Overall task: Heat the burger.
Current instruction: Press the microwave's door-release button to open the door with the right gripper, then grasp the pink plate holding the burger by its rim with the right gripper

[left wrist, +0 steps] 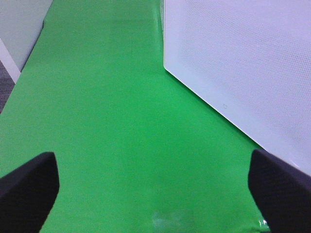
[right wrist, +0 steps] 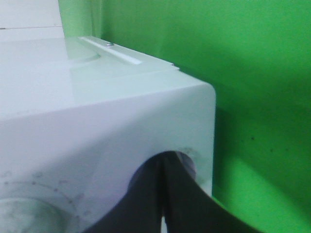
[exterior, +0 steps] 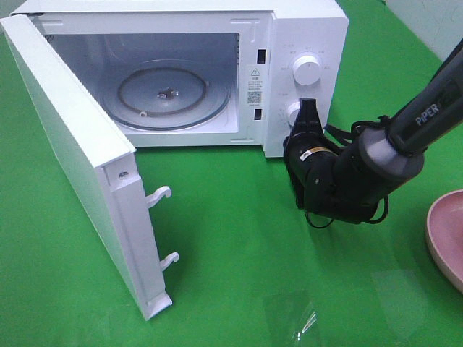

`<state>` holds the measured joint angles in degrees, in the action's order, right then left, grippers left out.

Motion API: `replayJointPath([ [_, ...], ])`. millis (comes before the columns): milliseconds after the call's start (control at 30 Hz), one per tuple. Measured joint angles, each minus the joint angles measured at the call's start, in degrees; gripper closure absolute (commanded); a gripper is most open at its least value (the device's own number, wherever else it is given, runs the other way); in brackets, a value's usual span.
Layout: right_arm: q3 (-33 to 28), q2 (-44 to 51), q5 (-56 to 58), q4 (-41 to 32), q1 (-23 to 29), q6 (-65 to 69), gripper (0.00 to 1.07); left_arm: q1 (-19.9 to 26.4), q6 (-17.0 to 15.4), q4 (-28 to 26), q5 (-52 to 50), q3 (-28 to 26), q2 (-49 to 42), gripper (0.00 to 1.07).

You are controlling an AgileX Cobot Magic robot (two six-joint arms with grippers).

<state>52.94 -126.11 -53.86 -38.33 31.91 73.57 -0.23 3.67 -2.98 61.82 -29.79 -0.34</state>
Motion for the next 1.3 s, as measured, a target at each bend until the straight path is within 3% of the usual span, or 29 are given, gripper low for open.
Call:
replayJointPath([
  [200, -2.69, 1.66, -0.52, 4.01, -0.40, 1.26, 1.07, 0.00, 0.00, 0.00, 0.00, 0.00, 0.00, 0.09],
  [433, -7.68, 4.64, -7.68, 4.58, 2.23, 5.50, 1.07, 0.00, 0.00, 0.00, 0.00, 0.00, 0.00, 0.09],
  [667, -11.86, 6.53, -6.59, 4.98, 3.50, 6.25, 1.07, 0.00, 0.00, 0.00, 0.00, 0.00, 0.00, 0.09],
  [900, -18.33, 14.44, -6.02, 5.61, 3.50, 5.21, 1.07, 0.00, 0.00, 0.00, 0.00, 0.00, 0.00, 0.09],
  [1133, -20.74, 22.40, 1.32, 5.61, 3.50, -6.76, 1.06, 0.00, 0.00, 0.00, 0.00, 0.00, 0.00, 0.09],
  [1300, -20.80, 28.53, 12.38, 5.61, 2.92, -26.01, 1.04, 0.00, 0.00, 0.00, 0.00, 0.00, 0.00, 0.09],
])
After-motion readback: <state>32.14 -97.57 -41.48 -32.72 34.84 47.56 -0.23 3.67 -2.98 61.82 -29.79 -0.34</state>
